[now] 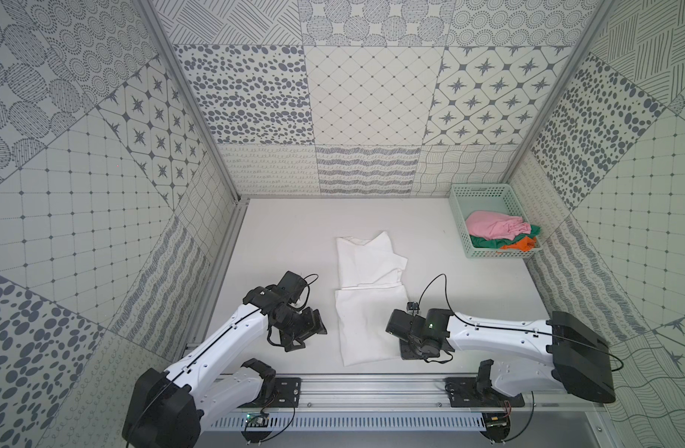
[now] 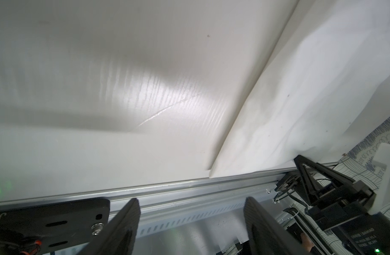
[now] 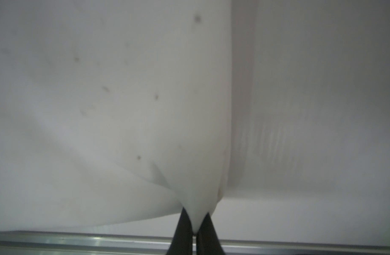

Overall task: Fold and stack t-shirts
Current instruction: Adjust the T-shirt at the center of the board.

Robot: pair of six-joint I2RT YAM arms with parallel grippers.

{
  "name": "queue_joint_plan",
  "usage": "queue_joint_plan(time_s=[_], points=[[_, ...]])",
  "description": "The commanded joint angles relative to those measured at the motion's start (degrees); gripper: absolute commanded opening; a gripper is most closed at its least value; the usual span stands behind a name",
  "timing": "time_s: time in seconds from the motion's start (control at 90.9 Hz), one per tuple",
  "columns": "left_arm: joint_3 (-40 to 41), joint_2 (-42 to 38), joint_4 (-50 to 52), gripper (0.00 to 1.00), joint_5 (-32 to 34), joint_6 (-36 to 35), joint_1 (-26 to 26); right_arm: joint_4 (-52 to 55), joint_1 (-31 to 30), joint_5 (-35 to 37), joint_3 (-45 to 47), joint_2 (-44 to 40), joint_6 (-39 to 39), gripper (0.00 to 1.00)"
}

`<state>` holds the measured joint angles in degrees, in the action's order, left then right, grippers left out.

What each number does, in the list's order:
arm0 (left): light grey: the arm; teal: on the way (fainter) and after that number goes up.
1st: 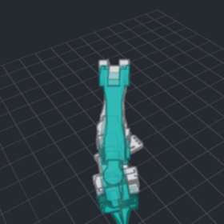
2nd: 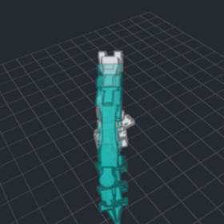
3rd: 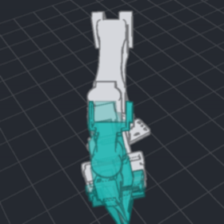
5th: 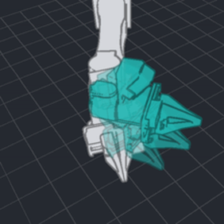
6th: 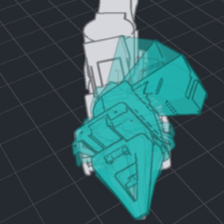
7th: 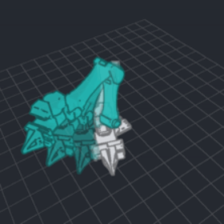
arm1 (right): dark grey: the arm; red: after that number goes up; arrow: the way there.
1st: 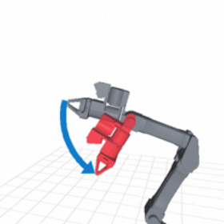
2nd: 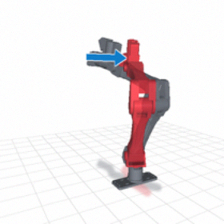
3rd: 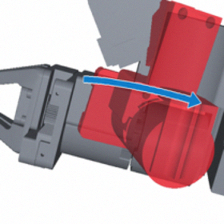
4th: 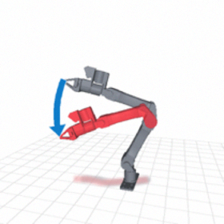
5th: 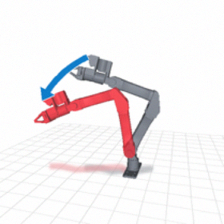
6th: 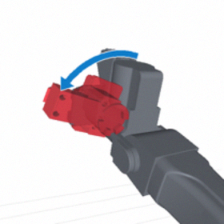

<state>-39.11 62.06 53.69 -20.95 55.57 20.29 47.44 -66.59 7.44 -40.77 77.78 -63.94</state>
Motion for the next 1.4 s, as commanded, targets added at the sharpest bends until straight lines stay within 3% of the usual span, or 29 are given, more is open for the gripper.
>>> queue_joint_plan(time_s=[0.0, 0.121, 0.242, 0.649, 0.935, 1.387], points=[[-1.8, 2.5, -1.7, 0.78, -0.7, 0.0, 1.3, 0.9, -0.4, 1.8, -0.4, 1.9, -0.8, 0.07], [-3.3, 4.6, -2.5, 0.78, -1.1, 0.3, 3.0, 4.5, -0.4, 2.5, -3.2, 3.9, -0.6, 0.41], [-4.5, 5.7, -3.1, 0.78, -1.1, 0.8, 4.6, 10.7, -0.4, 4.4, -6.6, 5.5, -1.2, 0.53], [-5.2, 6.1, -4.2, 0.78, -2.2, 2.2, 6.5, 11.6, -0.3, 4.7, -4.1, 5.3, -5.2, 0.52], [-5.1, 7.5, -4.2, 0.78, -2.6, 1.9, 7.2, 4.2, -0.3, 2.4, 2.1, 3.7, -7.7, 0.46], [-4.2, 7.3, -4.3, 0.78, -2.6, 4.7, 9.3, -6.5, 0.4, -2.1, 4.3, 0.2, -1.4, 0.4]])
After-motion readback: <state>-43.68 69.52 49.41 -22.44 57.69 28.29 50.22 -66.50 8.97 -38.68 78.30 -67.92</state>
